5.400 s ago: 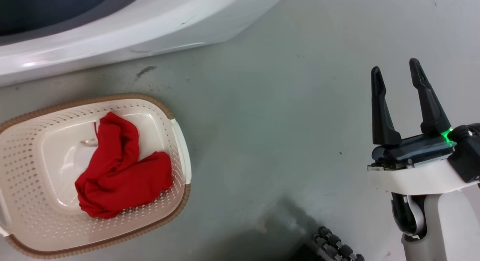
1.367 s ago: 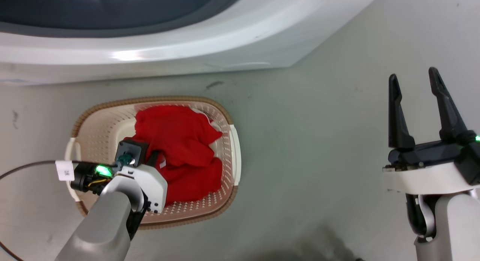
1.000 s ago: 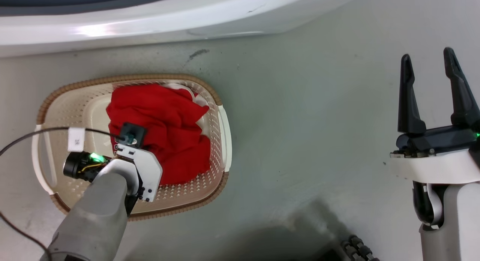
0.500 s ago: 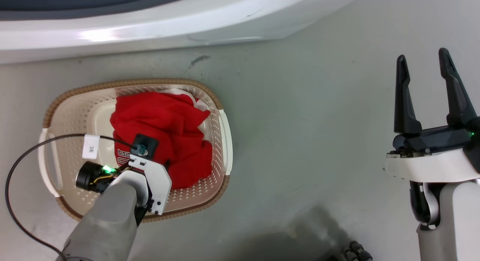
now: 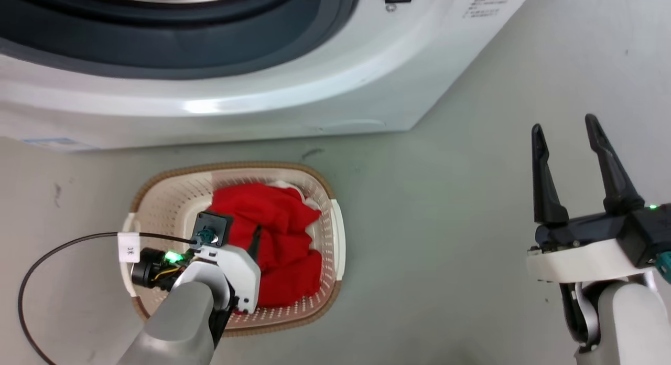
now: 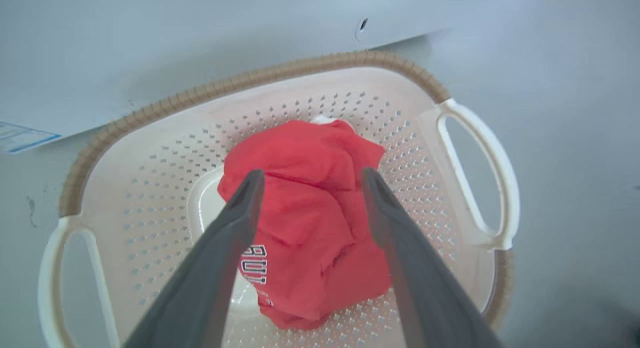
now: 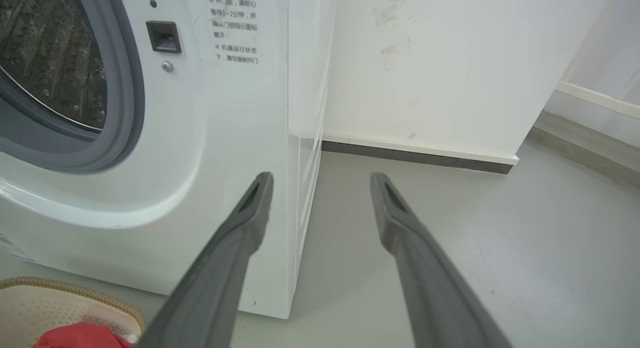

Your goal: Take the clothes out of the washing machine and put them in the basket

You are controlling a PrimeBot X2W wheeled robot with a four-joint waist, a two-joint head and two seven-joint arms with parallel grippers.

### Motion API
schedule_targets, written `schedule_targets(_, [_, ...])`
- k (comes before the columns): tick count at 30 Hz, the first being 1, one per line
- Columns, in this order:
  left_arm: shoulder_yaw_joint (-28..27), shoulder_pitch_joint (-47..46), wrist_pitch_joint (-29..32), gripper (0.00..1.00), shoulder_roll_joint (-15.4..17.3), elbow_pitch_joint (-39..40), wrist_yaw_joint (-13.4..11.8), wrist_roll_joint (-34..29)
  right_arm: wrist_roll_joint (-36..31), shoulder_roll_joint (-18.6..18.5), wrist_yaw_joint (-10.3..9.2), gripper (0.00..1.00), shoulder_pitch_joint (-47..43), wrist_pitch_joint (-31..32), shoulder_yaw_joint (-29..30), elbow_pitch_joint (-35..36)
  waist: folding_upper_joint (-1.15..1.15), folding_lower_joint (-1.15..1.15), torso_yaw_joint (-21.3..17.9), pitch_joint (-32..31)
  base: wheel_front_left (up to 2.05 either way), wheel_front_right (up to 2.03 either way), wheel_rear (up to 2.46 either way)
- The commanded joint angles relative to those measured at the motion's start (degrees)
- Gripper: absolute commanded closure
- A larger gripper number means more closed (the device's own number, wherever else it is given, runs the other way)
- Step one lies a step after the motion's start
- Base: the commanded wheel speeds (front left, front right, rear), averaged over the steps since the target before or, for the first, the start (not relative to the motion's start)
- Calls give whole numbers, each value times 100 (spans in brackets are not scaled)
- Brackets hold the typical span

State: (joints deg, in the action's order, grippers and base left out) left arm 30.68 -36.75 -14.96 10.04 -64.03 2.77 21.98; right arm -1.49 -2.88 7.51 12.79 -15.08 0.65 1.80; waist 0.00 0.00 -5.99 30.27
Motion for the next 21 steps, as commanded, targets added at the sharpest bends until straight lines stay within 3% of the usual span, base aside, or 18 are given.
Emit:
schedule_targets(1, [-104, 205, -24, 0, 34, 225, -82, 26, -14, 2, -4, 0, -107, -13, 8, -26, 0, 0, 173, -359, 0, 0, 0])
schedule_targets(11, [-1160, 1318, -24, 0, 103, 2428, -591, -375, -99, 1, -4, 0, -547, -13, 4, -151, 0, 0, 432, -1214, 0, 0, 0])
schedule_targets(21, [-2019, 2393, -24, 0, -103, 4052, -851, -1032, -72, 2, -4, 0, -969, -13, 51, -248, 0, 0, 530, -1963, 0, 0, 0])
